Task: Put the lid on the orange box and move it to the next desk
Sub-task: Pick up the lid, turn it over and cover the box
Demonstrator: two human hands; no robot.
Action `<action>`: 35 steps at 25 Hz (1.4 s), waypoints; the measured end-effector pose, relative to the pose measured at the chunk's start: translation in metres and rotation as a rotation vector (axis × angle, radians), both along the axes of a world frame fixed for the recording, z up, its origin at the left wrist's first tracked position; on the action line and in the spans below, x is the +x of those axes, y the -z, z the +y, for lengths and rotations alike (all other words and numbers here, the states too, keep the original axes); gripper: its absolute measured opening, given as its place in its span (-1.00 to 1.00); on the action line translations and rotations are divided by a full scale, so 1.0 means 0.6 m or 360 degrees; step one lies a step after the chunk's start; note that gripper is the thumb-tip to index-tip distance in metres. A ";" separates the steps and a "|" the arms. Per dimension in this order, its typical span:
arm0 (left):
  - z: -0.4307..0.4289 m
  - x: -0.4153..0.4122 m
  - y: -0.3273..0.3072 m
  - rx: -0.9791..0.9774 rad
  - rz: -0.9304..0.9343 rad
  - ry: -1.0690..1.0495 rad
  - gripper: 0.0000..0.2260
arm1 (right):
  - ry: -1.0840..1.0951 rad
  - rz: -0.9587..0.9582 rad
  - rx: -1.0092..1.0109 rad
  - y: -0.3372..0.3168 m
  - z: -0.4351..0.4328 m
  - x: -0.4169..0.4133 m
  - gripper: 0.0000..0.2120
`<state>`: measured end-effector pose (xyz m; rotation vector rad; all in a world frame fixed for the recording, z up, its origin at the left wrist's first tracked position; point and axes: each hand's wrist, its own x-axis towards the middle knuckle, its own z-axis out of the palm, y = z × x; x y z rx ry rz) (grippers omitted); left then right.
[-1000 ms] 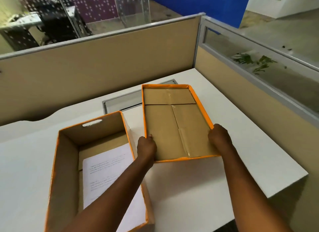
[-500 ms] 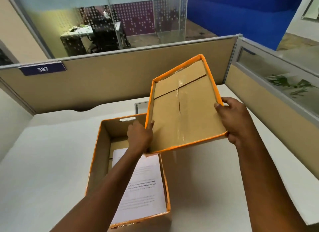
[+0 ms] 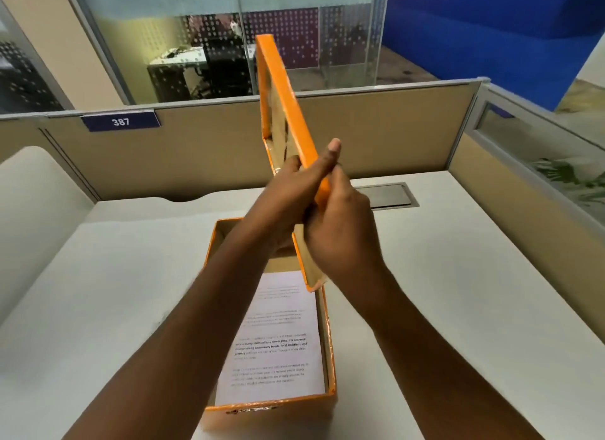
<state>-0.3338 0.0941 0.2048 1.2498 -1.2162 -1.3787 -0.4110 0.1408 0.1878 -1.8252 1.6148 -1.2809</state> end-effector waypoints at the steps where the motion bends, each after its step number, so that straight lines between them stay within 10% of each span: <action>1: 0.003 0.011 -0.005 -0.0022 0.0055 -0.0133 -0.70 | -0.0066 0.0012 -0.0014 -0.004 0.006 0.016 -0.50; 8: 0.027 0.159 0.000 0.0071 0.0087 -0.0209 -0.73 | -0.0677 -0.0749 0.0384 0.009 -0.031 0.010 -0.39; 13: 0.050 0.270 0.076 0.0272 0.0377 -0.0152 -0.66 | 0.0161 -0.0102 0.0479 0.117 -0.059 -0.029 -0.44; 17: 0.077 0.317 0.160 0.0440 0.0517 -0.0074 -0.57 | 0.0032 -0.0399 0.1070 0.184 -0.048 -0.039 -0.40; 25: 0.131 0.326 0.263 0.0310 -0.0108 -0.0640 -0.42 | 0.0201 -0.0139 0.1108 0.239 0.018 -0.009 -0.46; 29: 0.149 0.328 0.281 0.0226 -0.0146 -0.0521 -0.66 | 0.0224 -0.0074 0.1105 0.248 0.034 0.001 -0.46; 35: 0.154 0.334 0.279 0.0281 -0.0117 -0.0475 -0.42 | 0.0305 -0.0098 0.1003 0.252 0.047 0.014 -0.50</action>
